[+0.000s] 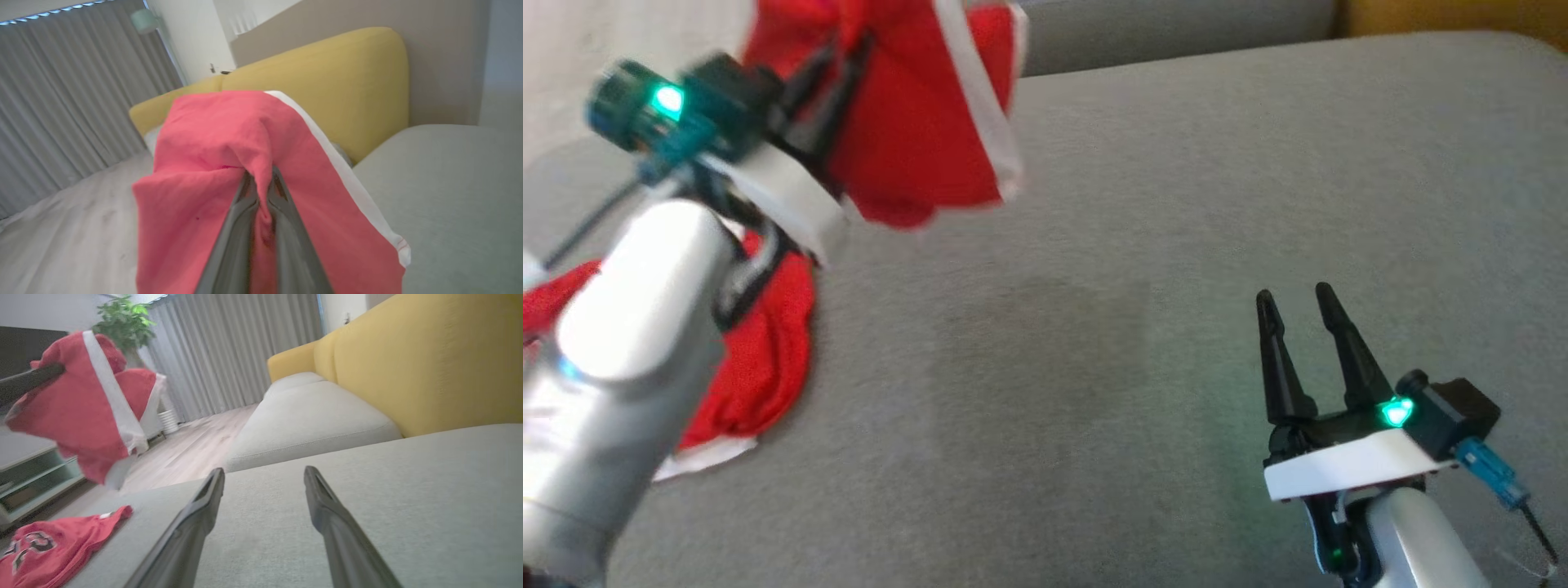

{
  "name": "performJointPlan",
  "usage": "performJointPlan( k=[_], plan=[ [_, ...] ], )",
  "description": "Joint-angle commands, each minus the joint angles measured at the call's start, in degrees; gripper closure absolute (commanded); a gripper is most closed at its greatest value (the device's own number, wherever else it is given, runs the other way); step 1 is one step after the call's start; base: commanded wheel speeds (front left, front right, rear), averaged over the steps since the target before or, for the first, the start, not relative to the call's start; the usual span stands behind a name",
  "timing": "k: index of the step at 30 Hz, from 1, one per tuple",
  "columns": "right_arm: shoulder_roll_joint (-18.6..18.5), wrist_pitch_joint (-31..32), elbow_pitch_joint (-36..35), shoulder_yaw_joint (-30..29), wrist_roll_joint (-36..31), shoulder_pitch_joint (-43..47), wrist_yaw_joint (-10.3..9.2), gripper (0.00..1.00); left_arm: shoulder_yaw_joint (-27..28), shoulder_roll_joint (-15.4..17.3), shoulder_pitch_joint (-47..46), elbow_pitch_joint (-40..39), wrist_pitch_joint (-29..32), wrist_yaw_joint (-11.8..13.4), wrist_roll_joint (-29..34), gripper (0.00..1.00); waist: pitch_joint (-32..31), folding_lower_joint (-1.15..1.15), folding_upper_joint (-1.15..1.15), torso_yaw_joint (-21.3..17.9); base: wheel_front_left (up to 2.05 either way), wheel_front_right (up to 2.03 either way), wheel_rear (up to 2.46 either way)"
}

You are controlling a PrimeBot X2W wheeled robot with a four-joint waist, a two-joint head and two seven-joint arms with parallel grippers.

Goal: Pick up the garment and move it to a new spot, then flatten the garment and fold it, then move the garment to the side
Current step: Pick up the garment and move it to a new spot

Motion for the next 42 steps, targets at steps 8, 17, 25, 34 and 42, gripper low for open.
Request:
performJointPlan(
  k=[8,17,25,34,42],
  plan=[
    [-0.25,-0.62,-5.20,1.47,1.92,-3.56,-0.04,0.00,-4.50,-0.11,0.21,-5.41,3.84,-0.47,0.28,1.00,4.82,0.01,0.00,-12.60,0.00,0.00,0.00],
    [-0.25,-0.62,-7.12,2.03,4.04,-3.79,-0.04,0.00,-9.25,-4.62,-0.79,-3.17,3.10,-0.64,-0.83,0.00,8.71,0.01,0.00,-19.21,0.00,0.00,0.00],
    [-0.25,-0.62,-7.31,0.98,3.80,-3.92,-0.04,0.00,-8.27,-5.80,-2.21,1.79,-1.68,0.37,-0.93,0.00,8.09,0.01,0.00,-16.09,0.00,0.00,0.00],
    [-0.25,-0.62,-5.99,-1.13,1.05,-2.97,-0.04,0.00,-3.88,-3.34,3.33,2.36,-9.64,5.71,-2.90,0.00,4.02,0.01,0.00,-6.32,0.00,0.00,0.00],
    [-0.25,-0.62,-4.62,-3.44,-1.11,-0.94,-0.04,0.00,-1.13,-1.24,16.43,-2.07,-13.85,13.28,-4.43,0.00,0.91,0.01,0.00,1.42,0.00,0.00,0.00]
  ],
)
